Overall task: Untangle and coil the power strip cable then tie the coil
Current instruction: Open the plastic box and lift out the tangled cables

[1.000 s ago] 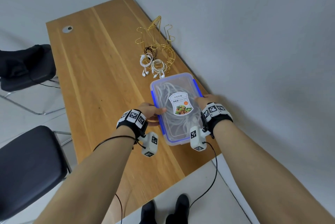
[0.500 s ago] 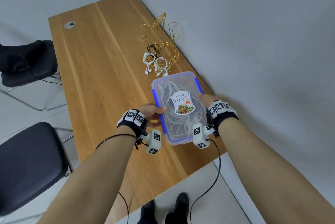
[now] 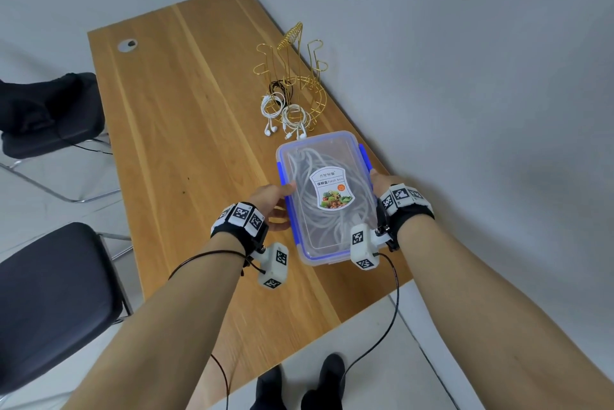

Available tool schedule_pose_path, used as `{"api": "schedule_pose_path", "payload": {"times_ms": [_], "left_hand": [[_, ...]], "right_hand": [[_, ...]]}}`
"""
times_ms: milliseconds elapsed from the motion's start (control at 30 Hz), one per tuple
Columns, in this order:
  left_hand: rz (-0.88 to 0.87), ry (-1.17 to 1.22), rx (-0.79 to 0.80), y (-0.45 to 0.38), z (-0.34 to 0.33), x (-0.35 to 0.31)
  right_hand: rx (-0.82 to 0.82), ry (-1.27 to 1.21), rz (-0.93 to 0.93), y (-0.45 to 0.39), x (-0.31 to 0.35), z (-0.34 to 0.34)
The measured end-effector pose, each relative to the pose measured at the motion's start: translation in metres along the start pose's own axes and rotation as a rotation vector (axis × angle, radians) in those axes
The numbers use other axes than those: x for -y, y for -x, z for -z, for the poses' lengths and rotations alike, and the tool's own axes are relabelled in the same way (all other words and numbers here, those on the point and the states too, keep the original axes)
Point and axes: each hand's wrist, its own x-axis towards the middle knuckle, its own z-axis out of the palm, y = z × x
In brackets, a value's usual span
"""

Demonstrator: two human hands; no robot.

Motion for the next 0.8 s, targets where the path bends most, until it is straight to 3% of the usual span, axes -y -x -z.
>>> {"api": "schedule_pose_path", "payload": {"times_ms": [167,300,467,567,800], "left_hand": [[-0.008,-0.047,-0.030,0.000,0.008,-0.002],[-0.014,-0.038,-0.026,0.003,0.011,-0.001],[-0.012,0.020,-0.040,0.004,0.012,0.001],[-0.018,0.057,-0.082,0.003,0.012,0.009],[0.055,0.139,-0.063,0.003,0.006,0.017]], "right_hand": [[-0.057,0.041,0.013,-0.005,-0.019,-0.006],[0.059,-0.155,-0.009,-0.015,-0.012,-0.006],[0.102,-0.144,0.018,-0.017,0.000,-0.003],[0.070,-0.045,-0.003,-0.018,0.003,-0.004],[-0.009,-0.080,-0.065,-0.022,-0.003,-0.006]]}}
